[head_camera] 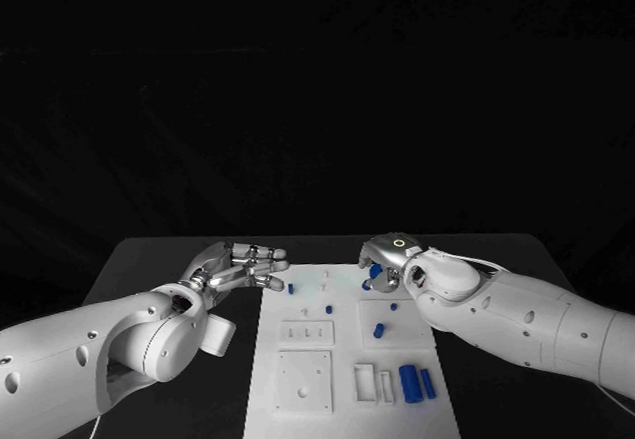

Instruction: Assemble the parts on the task board

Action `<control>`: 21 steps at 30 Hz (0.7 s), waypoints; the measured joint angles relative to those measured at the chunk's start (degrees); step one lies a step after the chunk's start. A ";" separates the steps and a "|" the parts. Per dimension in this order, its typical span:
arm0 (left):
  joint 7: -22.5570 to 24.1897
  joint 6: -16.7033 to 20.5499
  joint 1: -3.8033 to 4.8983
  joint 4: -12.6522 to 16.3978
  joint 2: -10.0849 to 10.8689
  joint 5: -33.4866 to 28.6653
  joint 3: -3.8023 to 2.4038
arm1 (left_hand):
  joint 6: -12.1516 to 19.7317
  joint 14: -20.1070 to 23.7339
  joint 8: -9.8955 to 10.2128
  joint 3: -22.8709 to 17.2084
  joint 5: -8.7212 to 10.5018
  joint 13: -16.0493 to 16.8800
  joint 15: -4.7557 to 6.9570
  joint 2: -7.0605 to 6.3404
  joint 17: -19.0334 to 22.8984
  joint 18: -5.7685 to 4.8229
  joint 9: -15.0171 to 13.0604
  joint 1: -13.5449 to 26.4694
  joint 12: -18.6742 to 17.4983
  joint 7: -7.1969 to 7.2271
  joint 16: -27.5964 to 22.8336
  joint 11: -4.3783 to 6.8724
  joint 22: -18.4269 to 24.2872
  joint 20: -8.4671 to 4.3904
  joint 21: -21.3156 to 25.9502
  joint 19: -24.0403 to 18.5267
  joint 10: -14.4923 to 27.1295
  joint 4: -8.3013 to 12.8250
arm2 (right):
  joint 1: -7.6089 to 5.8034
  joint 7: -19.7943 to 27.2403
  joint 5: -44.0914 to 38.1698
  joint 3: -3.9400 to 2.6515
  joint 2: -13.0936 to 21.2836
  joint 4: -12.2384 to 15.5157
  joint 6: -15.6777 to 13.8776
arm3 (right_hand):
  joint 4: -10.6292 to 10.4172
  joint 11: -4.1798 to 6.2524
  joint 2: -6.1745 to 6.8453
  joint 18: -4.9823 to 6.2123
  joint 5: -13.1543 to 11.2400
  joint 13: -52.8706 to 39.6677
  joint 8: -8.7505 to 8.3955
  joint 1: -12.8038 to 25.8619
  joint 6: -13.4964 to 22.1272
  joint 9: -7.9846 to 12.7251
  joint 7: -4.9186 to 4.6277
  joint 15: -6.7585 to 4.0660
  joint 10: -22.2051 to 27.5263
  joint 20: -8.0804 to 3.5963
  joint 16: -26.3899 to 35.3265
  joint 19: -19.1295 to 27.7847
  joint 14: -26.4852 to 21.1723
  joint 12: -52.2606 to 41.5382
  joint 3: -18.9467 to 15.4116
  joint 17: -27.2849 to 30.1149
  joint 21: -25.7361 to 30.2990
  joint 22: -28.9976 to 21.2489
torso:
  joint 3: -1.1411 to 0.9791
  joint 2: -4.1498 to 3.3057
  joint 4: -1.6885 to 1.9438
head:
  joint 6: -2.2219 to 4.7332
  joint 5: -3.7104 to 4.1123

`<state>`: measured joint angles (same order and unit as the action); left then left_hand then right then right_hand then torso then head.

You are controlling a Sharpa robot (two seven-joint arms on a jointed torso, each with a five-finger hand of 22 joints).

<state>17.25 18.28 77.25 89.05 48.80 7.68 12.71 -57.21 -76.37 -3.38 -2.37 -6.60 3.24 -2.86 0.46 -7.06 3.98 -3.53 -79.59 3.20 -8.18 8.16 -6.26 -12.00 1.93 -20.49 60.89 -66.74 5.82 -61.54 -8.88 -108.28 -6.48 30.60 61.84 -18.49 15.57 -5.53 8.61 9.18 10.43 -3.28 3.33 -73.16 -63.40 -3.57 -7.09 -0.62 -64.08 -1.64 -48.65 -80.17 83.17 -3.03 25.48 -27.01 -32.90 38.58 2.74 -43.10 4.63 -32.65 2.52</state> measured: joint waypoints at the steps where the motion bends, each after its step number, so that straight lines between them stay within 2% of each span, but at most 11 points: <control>1: -0.01 -0.02 0.01 0.04 0.00 0.01 0.00 | 0.00 0.00 0.00 0.00 0.00 0.00 0.00 0.00 0.00 0.00 0.00 0.00 0.00 0.00 0.00 0.00 0.00 0.00 0.00 0.00 0.00 0.00 | 0.07 -0.07 -0.16 0.00 -0.05 -0.14 -0.09 | 0.00 0.00 0.00 0.00 0.00 0.00 0.00 0.00 0.00 0.00 0.00 0.06 0.00 0.00 0.00 0.00 -0.06 0.00 0.00 0.00 0.01 0.12 | 0.02 -0.17 0.04 | 0.03 0.03; 3: -0.04 -0.05 0.02 0.12 0.01 0.04 0.00 | 0.00 0.00 0.00 0.00 0.00 0.00 0.00 0.00 0.00 0.00 0.00 0.00 0.00 0.00 0.00 0.00 0.00 0.00 0.00 0.00 0.00 0.00 | 0.22 -0.25 -0.51 0.00 -0.16 -0.49 -0.32 | -0.01 0.00 0.00 -0.01 -0.27 0.00 0.00 0.00 0.00 0.00 0.00 0.07 0.00 -0.28 -0.28 -0.30 -0.07 0.00 0.36 0.00 0.87 1.47 | 0.02 -0.52 0.09 | 0.15 0.08; 9: -0.12 -0.16 0.14 0.51 0.11 0.16 -0.04 | 0.00 0.16 0.00 0.23 0.00 0.00 -0.16 0.00 0.00 0.00 0.00 0.00 0.00 0.00 0.22 0.00 0.01 0.21 -0.35 -0.20 0.00 0.23 | 0.46 -0.64 -1.31 0.00 -0.40 -1.38 -1.02 | -0.02 0.00 0.30 -0.31 -0.66 0.00 0.00 -0.30 0.00 0.00 0.00 0.07 0.00 -0.09 -0.38 -0.53 -0.07 0.00 0.80 0.05 1.91 3.31 | -0.01 -1.42 0.21 | 0.47 0.17; 12: -0.16 -0.20 0.19 0.61 0.13 0.23 -0.04 | 0.00 0.16 0.00 0.23 0.00 0.01 -0.17 0.00 0.01 0.00 0.01 0.00 0.00 0.00 0.22 0.00 0.01 0.21 -0.35 -0.20 0.00 0.23 | 0.51 -0.75 -1.57 0.00 -0.52 -1.65 -1.28 | -0.09 0.00 0.30 -0.32 -0.66 0.01 0.00 -0.30 0.00 0.00 0.00 0.07 0.00 -0.16 -0.62 -1.33 -0.07 0.00 1.51 0.05 4.01 6.07 | -0.01 -1.83 0.27 | 0.60 0.21; 21: -0.26 -0.32 0.26 0.75 0.14 0.40 -0.06 | 0.00 0.16 0.00 0.23 0.00 0.04 -0.17 0.00 0.01 0.00 0.01 0.00 0.00 0.00 0.22 0.00 0.01 0.21 -0.35 -0.20 0.00 0.23 | 0.66 -0.90 -2.13 0.00 -0.71 -2.18 -1.85 | 0.01 0.00 0.30 -0.35 -1.34 0.01 0.00 -0.30 0.00 0.01 0.00 0.07 0.00 -0.31 -0.71 -1.55 -0.07 0.00 3.39 0.11 5.32 8.99 | -0.01 -2.65 0.43 | 0.83 0.35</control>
<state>16.99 17.96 77.51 89.80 48.94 8.08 12.65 -57.21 -76.21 -3.38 -2.13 -6.60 3.28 -3.02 0.46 -7.05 3.98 -3.52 -79.60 3.20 -8.18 8.38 -6.26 -11.99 2.14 -20.85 60.69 -66.74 6.05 -60.88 -9.78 -110.41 -6.48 29.89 59.65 -20.34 15.58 -5.53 8.90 8.83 9.09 -3.27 3.33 -73.46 -63.40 -3.56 -7.10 -0.55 -64.09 -1.95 -49.36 -81.71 83.09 -3.03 28.88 -26.91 -27.58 47.58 2.73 -45.76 5.06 -31.82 2.87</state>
